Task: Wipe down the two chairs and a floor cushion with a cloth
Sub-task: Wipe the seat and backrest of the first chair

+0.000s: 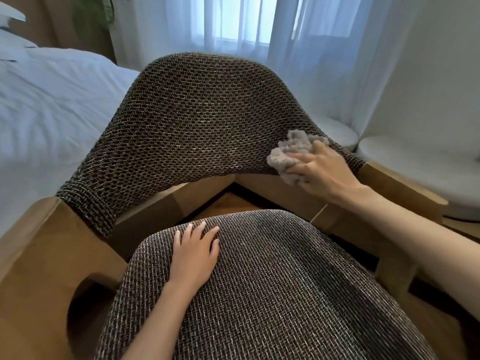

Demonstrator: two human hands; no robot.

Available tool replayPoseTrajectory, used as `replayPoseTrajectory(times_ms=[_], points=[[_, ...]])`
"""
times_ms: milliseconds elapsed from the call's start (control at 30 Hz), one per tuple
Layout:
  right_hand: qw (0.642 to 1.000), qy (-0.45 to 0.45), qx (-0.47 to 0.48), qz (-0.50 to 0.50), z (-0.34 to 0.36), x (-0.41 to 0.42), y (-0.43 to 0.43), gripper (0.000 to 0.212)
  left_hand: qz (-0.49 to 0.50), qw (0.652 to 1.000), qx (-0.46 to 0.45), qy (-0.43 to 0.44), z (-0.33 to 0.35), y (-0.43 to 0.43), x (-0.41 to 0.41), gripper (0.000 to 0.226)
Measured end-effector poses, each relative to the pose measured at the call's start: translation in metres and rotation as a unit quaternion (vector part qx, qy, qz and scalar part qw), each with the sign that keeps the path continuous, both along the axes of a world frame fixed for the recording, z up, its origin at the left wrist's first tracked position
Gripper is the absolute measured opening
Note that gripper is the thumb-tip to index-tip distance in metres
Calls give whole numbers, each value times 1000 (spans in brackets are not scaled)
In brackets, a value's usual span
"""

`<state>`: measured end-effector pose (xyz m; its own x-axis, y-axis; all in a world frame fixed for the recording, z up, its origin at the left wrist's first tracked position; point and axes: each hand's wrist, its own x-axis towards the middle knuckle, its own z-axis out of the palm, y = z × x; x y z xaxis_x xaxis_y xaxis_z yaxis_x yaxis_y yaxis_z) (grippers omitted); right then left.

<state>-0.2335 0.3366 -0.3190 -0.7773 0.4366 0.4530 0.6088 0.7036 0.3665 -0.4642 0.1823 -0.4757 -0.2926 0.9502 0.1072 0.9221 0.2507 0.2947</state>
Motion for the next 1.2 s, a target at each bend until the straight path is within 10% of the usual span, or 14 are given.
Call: replayPoseTrajectory(times_ms=[167,467,733,967,1200], points=[[992,80,77,-61,8,28,-3,27,-2,1000,-6,7,0,-1,0,46],[975,-176,-43,-128,-61,53,-50,22,-17,1000,-19,12,1,-16,15,49],[981,85,138,-109,-13,70,-55,21,-40,998,-41,-6,5,-23,46,51],[974,-44,-98,-199,-90,52,-65,39,-60,998,-19,0,0,-35,52,51],[985,26,150,-85,-16,89,-76,22,-64,998,-17,-6,2,-39,53,50]])
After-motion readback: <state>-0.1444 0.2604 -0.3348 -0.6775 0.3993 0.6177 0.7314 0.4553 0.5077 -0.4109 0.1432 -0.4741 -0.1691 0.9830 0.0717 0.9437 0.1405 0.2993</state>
